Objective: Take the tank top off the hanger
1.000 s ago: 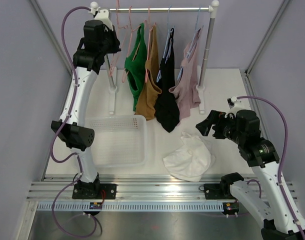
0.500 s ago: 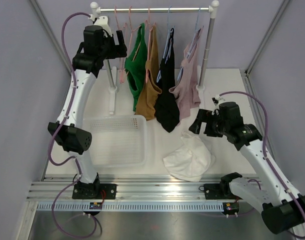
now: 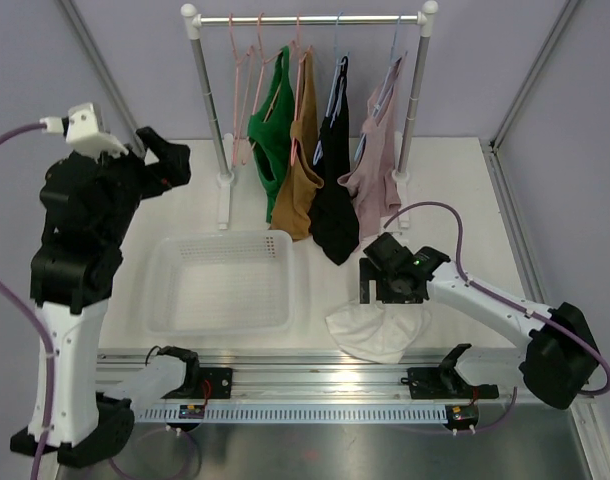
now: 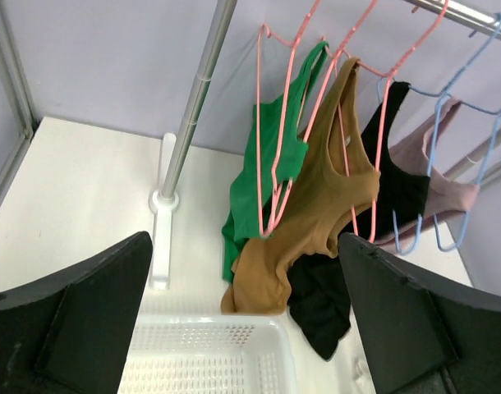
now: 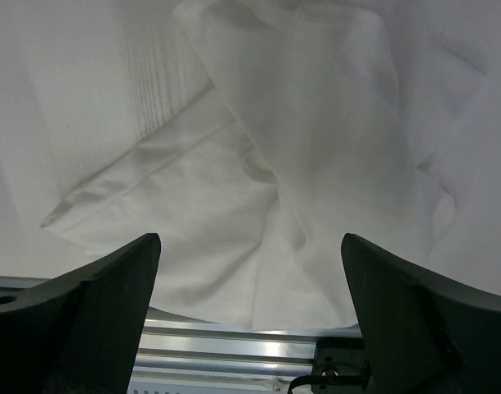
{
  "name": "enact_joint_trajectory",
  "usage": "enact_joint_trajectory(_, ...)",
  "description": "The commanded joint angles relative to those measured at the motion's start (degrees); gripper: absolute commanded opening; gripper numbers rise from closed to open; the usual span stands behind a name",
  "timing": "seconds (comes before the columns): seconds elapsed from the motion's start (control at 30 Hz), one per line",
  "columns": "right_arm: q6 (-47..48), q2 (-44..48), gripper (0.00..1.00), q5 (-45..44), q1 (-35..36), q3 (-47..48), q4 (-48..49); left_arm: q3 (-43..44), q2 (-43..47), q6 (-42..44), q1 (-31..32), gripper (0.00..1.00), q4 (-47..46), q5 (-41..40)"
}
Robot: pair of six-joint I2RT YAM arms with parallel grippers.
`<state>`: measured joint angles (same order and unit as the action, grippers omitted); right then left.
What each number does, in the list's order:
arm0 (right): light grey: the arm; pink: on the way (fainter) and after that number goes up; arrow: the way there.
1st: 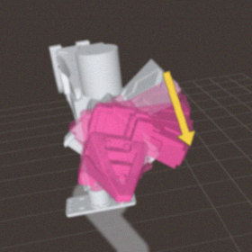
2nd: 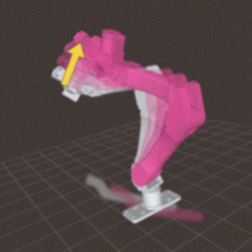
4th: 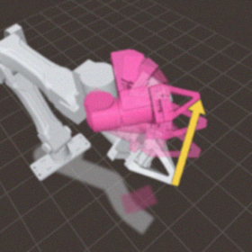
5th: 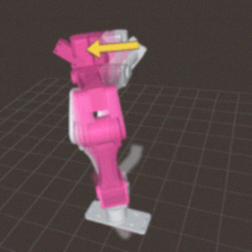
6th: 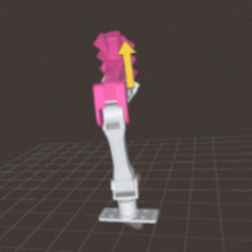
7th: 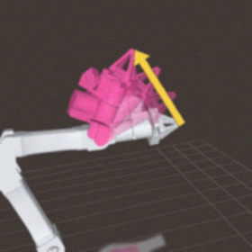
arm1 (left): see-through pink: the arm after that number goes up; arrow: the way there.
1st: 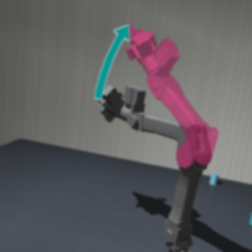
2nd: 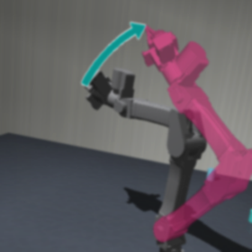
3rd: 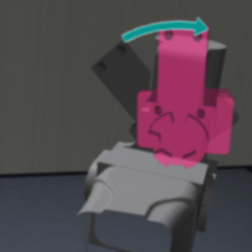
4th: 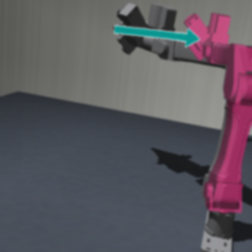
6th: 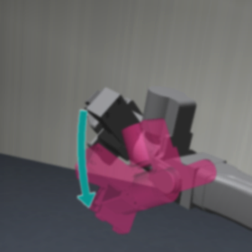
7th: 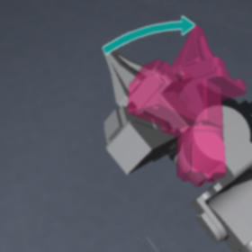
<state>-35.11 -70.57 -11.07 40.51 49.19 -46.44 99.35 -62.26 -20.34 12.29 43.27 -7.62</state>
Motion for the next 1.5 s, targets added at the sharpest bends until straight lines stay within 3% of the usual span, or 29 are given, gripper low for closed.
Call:
enact_joint_trajectory(0.0, -6.98, -1.33, 0.99, -5.37, 3.51, -1.37, -2.87, -9.58, 6.08, -3.04, 0.01, 0.99, 0.75, -1.26)
enact_joint_trajectory(0.13, -9.18, -3.78, 0.99, -3.00, 4.84, -5.84, 0.54, -17.07, 12.41, -0.77, 0.01, 0.99, 3.14, -2.22)
enact_joint_trajectory(0.27, -9.97, -10.88, 0.99, -3.86, 7.21, -3.84, -0.50, -22.44, 19.00, 1.87, 0.01, 0.99, 3.67, -3.54)
enact_joint_trajectory(0.37, -9.36, -14.58, 0.93, -1.14, 8.26, -3.14, 1.79, -27.27, 21.38, 3.37, 0.01, 0.99, 2.27, -3.63)
enact_joint_trajectory(0.43, -8.49, -15.56, 0.78, 1.39, 8.71, -2.96, 4.58, -32.17, 23.32, 3.64, 0.01, 0.99, 0.86, -3.46)
enact_joint_trajectory(0.47, -8.39, -16.18, 0.65, 2.36, 8.71, -3.31, 6.17, -33.86, 24.11, 3.73, 0.10, 0.99, -1.23, -3.54)
enact_joint_trajectory(0.5, -8.74, -16.70, 0.32, 3.24, 8.71, -3.40, 7.83, -35.53, 25.33, 3.64, 0.01, 0.99, -2.47, -4.50)
enact_joint_trajectory(0.53, -8.57, -17.23, 0.13, 3.77, 8.71, -3.57, 8.55, -37.28, 25.87, 3.81, 0.01, 0.99, -3.53, -5.03)
enact_joint_trajectory(0.57, -8.22, -17.85, 0.00, 4.38, 8.97, -3.66, 9.42, -39.91, 26.48, 3.99, 0.01, 0.99, -5.37, -5.39)
enact_joint_trajectory(0.67, -8.39, -15.50, 0.00, 4.13, 10.02, -3.31, 10.49, -42.83, 27.72, 5.39, -0.52, 0.99, -6.79, -6.79)
enact_joint_trajectory(0.8, -8.75, -9.08, 0.00, -2.97, 11.52, 1.51, 2.17, -44.06, 29.38, 5.40, -1.13, 0.99, -7.05, -9.43)
enact_joint_trajectory(1.07, -0.59, -3.79, 0.00, -10.20, 12.13, 26.11, -12.88, -46.26, 35.88, 4.61, -3.06, 0.99, -8.99, -13.81)
enact_joint_trajectory(1.3, 8.48, -9.58, 0.00, 5.51, 13.27, 44.74, -9.04, -46.79, 38.26, 2.67, -4.91, 0.99, -9.08, -18.05)
enact_joint_trajectory(1.47, 10.24, -18.80, 0.00, 9.05, 17.05, 52.93, -5.78, -47.23, 38.88, 2.41, -5.61, 0.99, -9.60, -18.05)
